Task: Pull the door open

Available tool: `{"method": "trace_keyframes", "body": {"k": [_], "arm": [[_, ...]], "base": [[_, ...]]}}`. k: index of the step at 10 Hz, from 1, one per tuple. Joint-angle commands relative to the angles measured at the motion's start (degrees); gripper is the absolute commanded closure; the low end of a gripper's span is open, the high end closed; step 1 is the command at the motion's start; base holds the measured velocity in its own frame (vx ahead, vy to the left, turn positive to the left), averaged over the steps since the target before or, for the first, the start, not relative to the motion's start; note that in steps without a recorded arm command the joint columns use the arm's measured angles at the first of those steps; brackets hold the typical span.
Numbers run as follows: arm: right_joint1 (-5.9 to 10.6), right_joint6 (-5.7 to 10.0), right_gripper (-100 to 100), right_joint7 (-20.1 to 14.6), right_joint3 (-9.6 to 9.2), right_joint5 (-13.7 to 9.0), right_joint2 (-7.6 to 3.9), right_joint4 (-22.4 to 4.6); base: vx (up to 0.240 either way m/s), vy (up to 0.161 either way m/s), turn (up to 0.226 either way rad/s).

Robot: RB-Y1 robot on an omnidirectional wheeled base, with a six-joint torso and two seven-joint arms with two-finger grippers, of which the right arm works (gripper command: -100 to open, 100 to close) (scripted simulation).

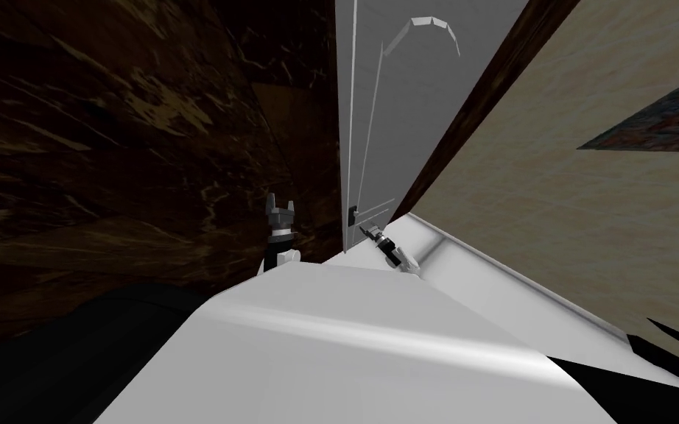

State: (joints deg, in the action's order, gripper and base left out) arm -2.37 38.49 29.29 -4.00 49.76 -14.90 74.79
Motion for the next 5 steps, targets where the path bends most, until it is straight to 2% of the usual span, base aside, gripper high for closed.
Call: {"method": "trace_keyframes", "body": {"k": [1,4,5], "arm": [[0.53,1.01,-100,0.85,1.39,-1.42,-0.73,-2.01],[1.13,2.75,-100,2.28,5.05,-5.43,-3.54,-5.87],[1.25,3.09,-100,2.57,5.77,-6.23,-4.10,-6.63]], "base": [[0.028,0.156,0.118],[0.066,0.142,0.239],[0.086,0.082,0.161]]}}
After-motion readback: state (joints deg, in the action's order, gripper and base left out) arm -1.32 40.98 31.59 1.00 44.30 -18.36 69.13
